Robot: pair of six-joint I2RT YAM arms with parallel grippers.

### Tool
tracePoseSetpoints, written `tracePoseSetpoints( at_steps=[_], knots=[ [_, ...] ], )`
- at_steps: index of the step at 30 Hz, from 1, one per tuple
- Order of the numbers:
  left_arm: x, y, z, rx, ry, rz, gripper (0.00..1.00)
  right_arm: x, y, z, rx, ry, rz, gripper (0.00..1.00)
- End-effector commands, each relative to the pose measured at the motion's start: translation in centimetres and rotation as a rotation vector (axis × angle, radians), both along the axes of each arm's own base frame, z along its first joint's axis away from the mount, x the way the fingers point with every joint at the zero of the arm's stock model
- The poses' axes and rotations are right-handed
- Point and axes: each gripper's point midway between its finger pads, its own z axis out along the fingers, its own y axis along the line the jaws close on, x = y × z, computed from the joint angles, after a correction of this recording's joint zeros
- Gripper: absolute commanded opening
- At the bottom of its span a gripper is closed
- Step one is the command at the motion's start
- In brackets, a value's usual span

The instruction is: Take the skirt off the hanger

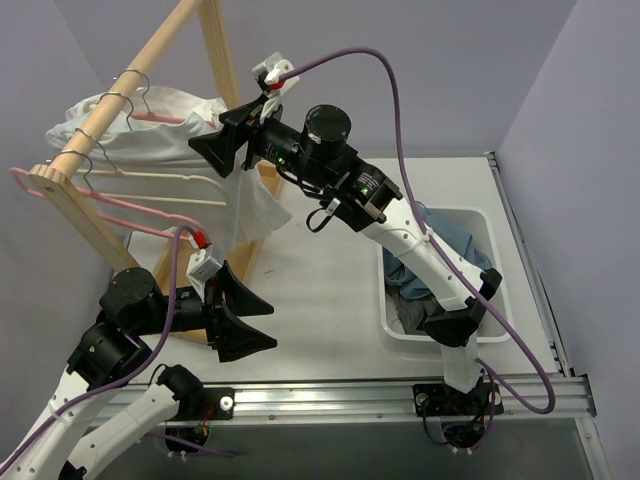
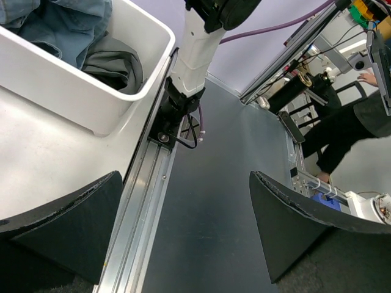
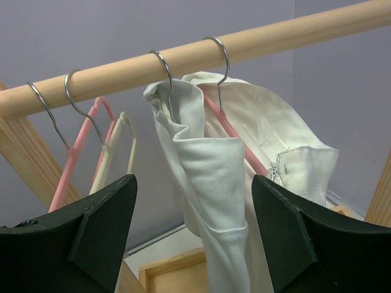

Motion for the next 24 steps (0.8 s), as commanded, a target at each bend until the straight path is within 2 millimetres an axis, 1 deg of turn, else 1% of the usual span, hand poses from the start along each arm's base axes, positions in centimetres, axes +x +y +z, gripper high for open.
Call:
tracePoseSetpoints(
  at_steps=[1, 4, 5, 12, 17, 18, 19, 21, 23, 24],
  knots=[
    [-0.3, 0.0, 0.8, -0.018, -0.056, -0.021, 0.94, 0.3, -0.1, 0.6, 0.031, -0.021, 0.020, 0.72],
    [-0.3, 0.0, 0.6, -0.016, -0.052, -0.024, 0.94, 0.8, 0.2, -0.5, 0.013, -0.002, 0.024, 0.70],
    [-0.3, 0.0, 0.6, -0.016, -0.052, -0.024, 0.94, 0.9, 0.6, -1.2, -0.001, 0.008, 0.032, 0.70],
    [-0.4, 0.1, 0.4, -0.011, -0.050, -0.026, 0.94, 1.0, 1.7, -3.0, -0.036, 0.035, 0.071, 0.66],
    [-0.3, 0.1, 0.0, -0.002, -0.046, -0.021, 0.94, 0.7, 2.5, -4.3, -0.048, 0.054, 0.099, 0.60],
    [-0.4, 0.1, 0.1, -0.003, -0.047, -0.021, 0.94, 0.8, 2.8, -4.9, -0.057, 0.062, 0.104, 0.59],
    [-0.3, 0.1, 0.0, -0.002, -0.046, -0.021, 0.94, 0.9, 2.8, -5.1, -0.057, 0.066, 0.103, 0.58],
    [-0.3, 0.1, 0.0, -0.002, -0.046, -0.021, 0.94, 1.1, 2.9, -5.3, -0.057, 0.065, 0.100, 0.55],
    [-0.2, 0.0, 0.0, -0.001, -0.046, -0.025, 0.94, 1.5, 3.3, -6.0, -0.071, 0.068, 0.098, 0.47],
    [-0.2, 0.0, 0.0, -0.001, -0.046, -0.023, 0.94, 1.6, 3.3, -6.0, -0.072, 0.063, 0.101, 0.43]
  ],
)
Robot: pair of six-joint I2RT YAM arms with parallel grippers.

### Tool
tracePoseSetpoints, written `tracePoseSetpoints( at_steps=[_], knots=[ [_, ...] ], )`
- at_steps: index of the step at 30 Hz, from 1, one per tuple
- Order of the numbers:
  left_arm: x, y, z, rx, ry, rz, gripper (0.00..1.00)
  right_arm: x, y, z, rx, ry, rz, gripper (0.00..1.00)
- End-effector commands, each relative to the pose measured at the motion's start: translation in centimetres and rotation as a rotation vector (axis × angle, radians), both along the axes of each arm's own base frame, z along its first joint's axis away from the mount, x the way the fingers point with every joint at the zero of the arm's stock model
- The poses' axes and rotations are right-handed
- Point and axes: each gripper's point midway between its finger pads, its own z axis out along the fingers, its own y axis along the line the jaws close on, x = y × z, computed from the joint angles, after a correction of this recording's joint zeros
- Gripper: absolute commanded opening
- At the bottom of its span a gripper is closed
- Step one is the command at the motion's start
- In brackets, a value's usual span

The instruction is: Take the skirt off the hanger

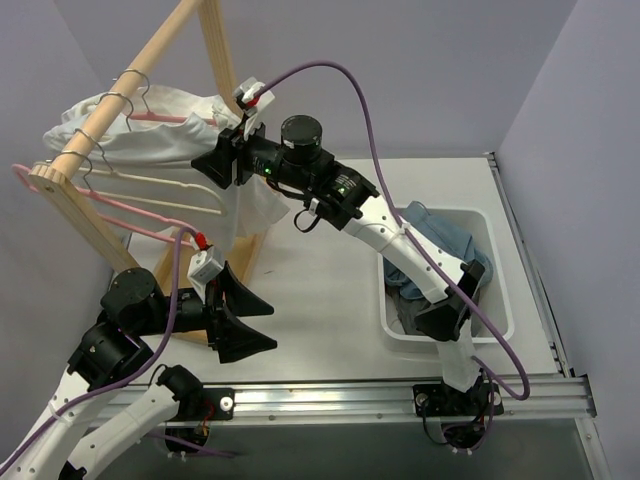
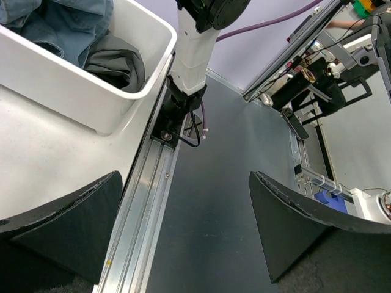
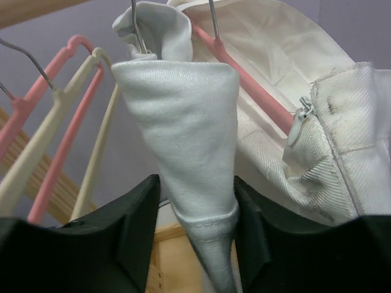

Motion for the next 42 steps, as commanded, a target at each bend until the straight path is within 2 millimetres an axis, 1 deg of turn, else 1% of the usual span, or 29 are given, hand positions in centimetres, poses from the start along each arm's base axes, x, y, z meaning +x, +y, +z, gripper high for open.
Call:
tracePoseSetpoints(
  at_steps=[1, 3, 4, 6, 7, 12, 13, 15, 18, 19, 21, 22, 24, 25, 27, 28, 30, 31, 32, 33, 34, 36, 37, 38, 39, 40, 41, 42],
  knots=[
    [-0.2, -0.1, 0.3, -0.011, -0.029, -0.019, 0.94, 0.1, 0.6, 1.5, 0.048, -0.049, 0.030, 0.35],
    [-0.2, -0.1, 0.3, -0.013, -0.026, -0.020, 0.94, 0.0, 0.8, 1.9, 0.060, -0.066, 0.052, 0.24],
    [-0.1, -0.2, 0.2, -0.011, -0.022, -0.018, 0.94, 0.2, 0.7, 2.3, 0.076, -0.080, 0.052, 0.14],
    [-0.1, -0.2, 0.2, -0.011, -0.017, -0.021, 0.94, 0.0, 0.8, 2.7, 0.088, -0.103, 0.072, 0.01],
    [-0.1, -0.3, 0.2, -0.010, -0.015, -0.023, 0.94, -0.3, 0.9, 2.9, 0.093, -0.116, 0.091, 0.00],
    [-0.1, -0.3, 0.2, -0.016, 0.009, -0.018, 0.94, -1.5, 0.8, 4.7, 0.165, -0.188, 0.145, 0.00],
    [0.1, -0.3, 0.0, -0.014, 0.021, -0.007, 0.94, -2.0, 0.3, 6.1, 0.203, -0.218, 0.148, 0.00],
    [0.2, -0.4, 0.2, -0.025, 0.030, 0.000, 0.94, -2.4, 0.1, 6.5, 0.228, -0.222, 0.156, 0.00],
    [0.2, -0.4, 0.5, -0.033, 0.022, 0.003, 0.94, -3.5, -0.5, 8.0, 0.257, -0.254, 0.191, 0.00],
    [0.3, -0.4, 0.5, -0.032, 0.020, 0.003, 0.94, -4.1, -1.0, 8.9, 0.272, -0.267, 0.203, 0.00],
    [0.3, -0.4, 0.8, -0.037, 0.005, -0.001, 0.94, -4.7, -1.6, 9.7, 0.281, -0.278, 0.208, 0.00],
    [0.4, -0.6, 0.8, -0.033, 0.009, -0.004, 0.94, -5.2, -2.3, 10.5, 0.288, -0.289, 0.204, 0.00],
    [0.6, -0.7, 1.2, -0.033, -0.001, -0.006, 0.95, -5.4, -3.1, 11.2, 0.294, -0.304, 0.184, 0.00],
    [0.8, -0.9, 1.3, -0.031, 0.002, -0.007, 0.95, -5.8, -3.8, 12.0, 0.311, -0.317, 0.179, 0.00],
    [0.8, -1.0, 1.7, -0.038, -0.003, -0.018, 0.97, -6.0, -4.4, 12.6, 0.321, -0.316, 0.169, 0.00],
    [0.9, -1.2, 1.8, -0.039, -0.001, -0.021, 0.98, -6.4, -4.9, 13.2, 0.327, -0.325, 0.162, 0.00],
    [1.1, -1.3, 2.5, -0.044, -0.011, -0.021, 0.99, -6.3, -5.5, 13.3, 0.328, -0.324, 0.138, 0.00],
    [1.2, -1.4, 2.7, -0.045, -0.012, -0.021, 1.00, -6.5, -6.4, 14.1, 0.344, -0.338, 0.126, 0.00],
    [1.2, -1.4, 2.9, -0.047, -0.015, -0.020, 1.00, -6.3, -6.3, 13.5, 0.340, -0.331, 0.126, 0.00],
    [1.4, -1.6, 2.9, -0.044, -0.010, -0.021, 1.00, -6.3, -6.7, 13.7, 0.356, -0.318, 0.129, 0.00],
    [1.4, -1.6, 3.5, -0.052, -0.018, -0.023, 1.00, -6.1, -6.9, 13.7, 0.352, -0.308, 0.119, 0.00],
    [1.5, -1.7, 4.0, -0.055, -0.018, -0.029, 1.00, -5.5, -7.1, 13.0, 0.324, -0.302, 0.088, 0.00],
    [1.3, -1.7, 4.9, -0.069, -0.036, -0.037, 0.95, -5.6, -7.7, 13.1, 0.322, -0.299, 0.069, 0.00],
    [1.2, -1.7, 5.5, -0.076, -0.037, -0.041, 0.94, -5.6, -8.1, 13.0, 0.319, -0.296, 0.061, 0.00],
    [1.4, -2.0, 5.9, -0.079, -0.038, -0.048, 0.94, -5.0, -7.9, 11.2, 0.289, -0.268, 0.048, 0.00],
    [1.3, -2.1, 6.8, -0.098, -0.054, -0.063, 0.94, -5.7, -9.2, 12.0, 0.303, -0.280, 0.036, 0.00],
    [1.0, -2.1, 8.3, -0.126, -0.057, -0.072, 0.94, -5.8, -9.7, 11.7, 0.300, -0.277, 0.023, 0.00],
    [1.2, -2.4, 8.9, -0.140, -0.053, -0.084, 0.93, -5.6, -10.3, 11.4, 0.294, -0.271, 0.007, 0.00]
  ],
)
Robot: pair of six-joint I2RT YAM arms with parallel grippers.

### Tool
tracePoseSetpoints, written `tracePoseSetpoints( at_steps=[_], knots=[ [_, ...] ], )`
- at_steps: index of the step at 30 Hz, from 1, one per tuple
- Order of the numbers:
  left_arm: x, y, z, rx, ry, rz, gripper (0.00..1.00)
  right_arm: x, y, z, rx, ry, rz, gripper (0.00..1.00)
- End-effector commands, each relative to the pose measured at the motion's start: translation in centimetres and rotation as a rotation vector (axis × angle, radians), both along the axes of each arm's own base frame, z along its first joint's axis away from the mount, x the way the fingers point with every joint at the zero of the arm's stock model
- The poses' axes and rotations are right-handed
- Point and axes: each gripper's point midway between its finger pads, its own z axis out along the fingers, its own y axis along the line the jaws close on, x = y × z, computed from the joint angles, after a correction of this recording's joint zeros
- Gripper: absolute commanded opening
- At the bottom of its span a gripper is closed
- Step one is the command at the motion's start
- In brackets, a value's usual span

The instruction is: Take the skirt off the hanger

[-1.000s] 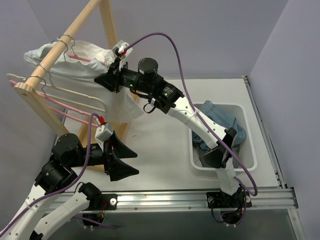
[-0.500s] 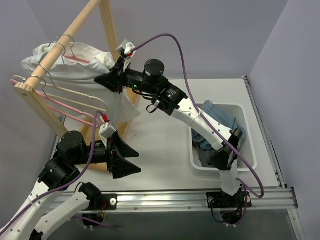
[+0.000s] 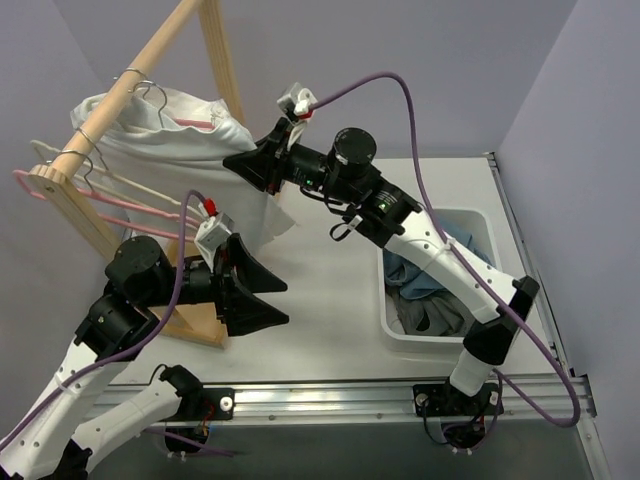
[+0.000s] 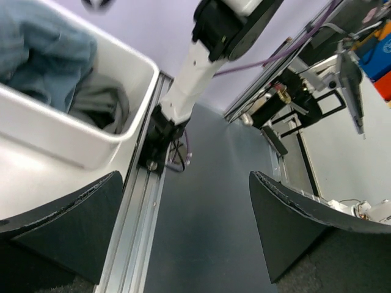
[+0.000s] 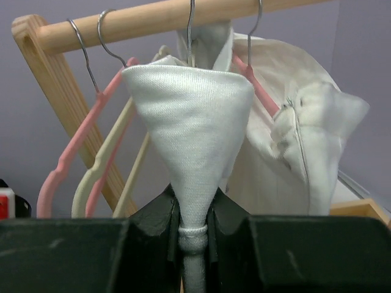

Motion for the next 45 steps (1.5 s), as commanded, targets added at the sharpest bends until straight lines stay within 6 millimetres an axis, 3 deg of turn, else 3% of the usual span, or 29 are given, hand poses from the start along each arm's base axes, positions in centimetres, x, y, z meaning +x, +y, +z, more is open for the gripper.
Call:
tracePoseSetpoints(
  at_steps=[1, 8, 12, 18, 24, 30, 45],
  knots=[
    [-0.9, -0.3, 6.3, -0.153, -0.124, -0.064, 0.93, -2.2, -5.9, 7.3, 0.185, -0.135, -0.080, 0.00],
    [0.0, -2.3, 12.4, -0.293, -0.103, -0.159, 0.85, -3.1, -10.7, 4.5, 0.113, -0.067, -0.180, 0.00],
    [2.2, -3.7, 14.1, -0.302, -0.105, -0.118, 0.82, -3.2, -13.0, 2.1, 0.066, -0.004, -0.257, 0.00],
    [6.8, -5.0, 13.9, -0.197, -0.120, 0.059, 0.83, -4.9, -16.8, -1.7, 0.017, 0.093, -0.323, 0.00],
    [10.6, -5.1, 13.3, -0.117, -0.163, 0.232, 0.84, -7.0, -19.8, -2.9, 0.013, 0.131, -0.351, 0.00],
    [12.1, -5.0, 13.5, -0.115, -0.171, 0.296, 0.84, -8.8, -21.6, -2.3, 0.012, 0.123, -0.345, 0.00],
    [14.9, -4.3, 14.0, -0.040, -0.268, 0.423, 0.82, -10.3, -22.4, -4.2, -0.025, 0.171, -0.319, 0.00]
  ],
)
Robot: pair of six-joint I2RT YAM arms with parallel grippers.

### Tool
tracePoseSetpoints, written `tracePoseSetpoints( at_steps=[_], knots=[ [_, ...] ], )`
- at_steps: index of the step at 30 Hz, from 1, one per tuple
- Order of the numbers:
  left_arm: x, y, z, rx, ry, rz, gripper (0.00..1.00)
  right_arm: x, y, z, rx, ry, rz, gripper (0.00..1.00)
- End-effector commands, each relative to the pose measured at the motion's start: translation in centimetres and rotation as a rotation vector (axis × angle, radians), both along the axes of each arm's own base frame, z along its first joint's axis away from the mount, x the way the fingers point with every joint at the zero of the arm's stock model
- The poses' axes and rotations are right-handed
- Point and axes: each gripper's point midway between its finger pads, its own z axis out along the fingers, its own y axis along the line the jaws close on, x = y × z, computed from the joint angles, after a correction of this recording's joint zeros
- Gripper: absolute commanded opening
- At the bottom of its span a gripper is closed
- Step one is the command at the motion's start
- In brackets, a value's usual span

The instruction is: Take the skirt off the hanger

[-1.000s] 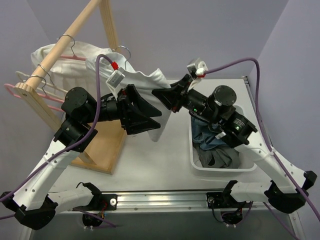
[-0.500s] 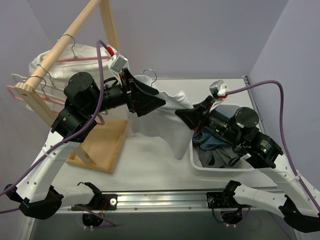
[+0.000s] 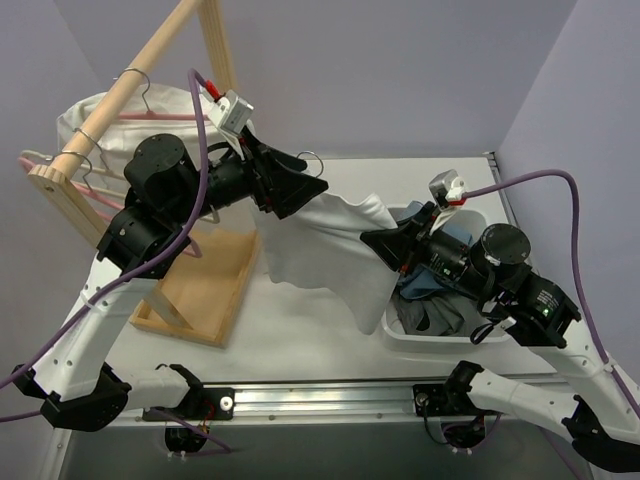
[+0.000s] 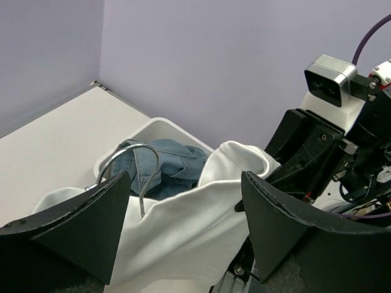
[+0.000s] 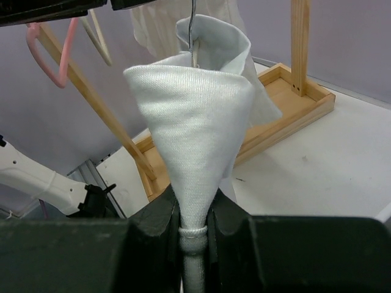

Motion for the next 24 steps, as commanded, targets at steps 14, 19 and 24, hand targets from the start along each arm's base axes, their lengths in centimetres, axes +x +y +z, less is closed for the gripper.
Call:
tracePoseSetpoints(
  at_steps=[14, 19, 24],
  knots=[
    [2.8, -0.8, -0.9, 0.050, -0.022, 0.067, 0.77, -1.1, 0.3, 3.7, 0.126, -0.077, 0.059, 0.00],
    [3.2, -1.5, -1.0, 0.052, -0.021, 0.061, 0.51, -1.0, 1.1, 3.5, 0.125, -0.070, 0.085, 0.00],
    [3.9, -1.7, -1.5, 0.082, -0.021, 0.094, 0.02, -0.6, 0.8, 3.1, 0.093, -0.033, 0.055, 0.07]
  ],
)
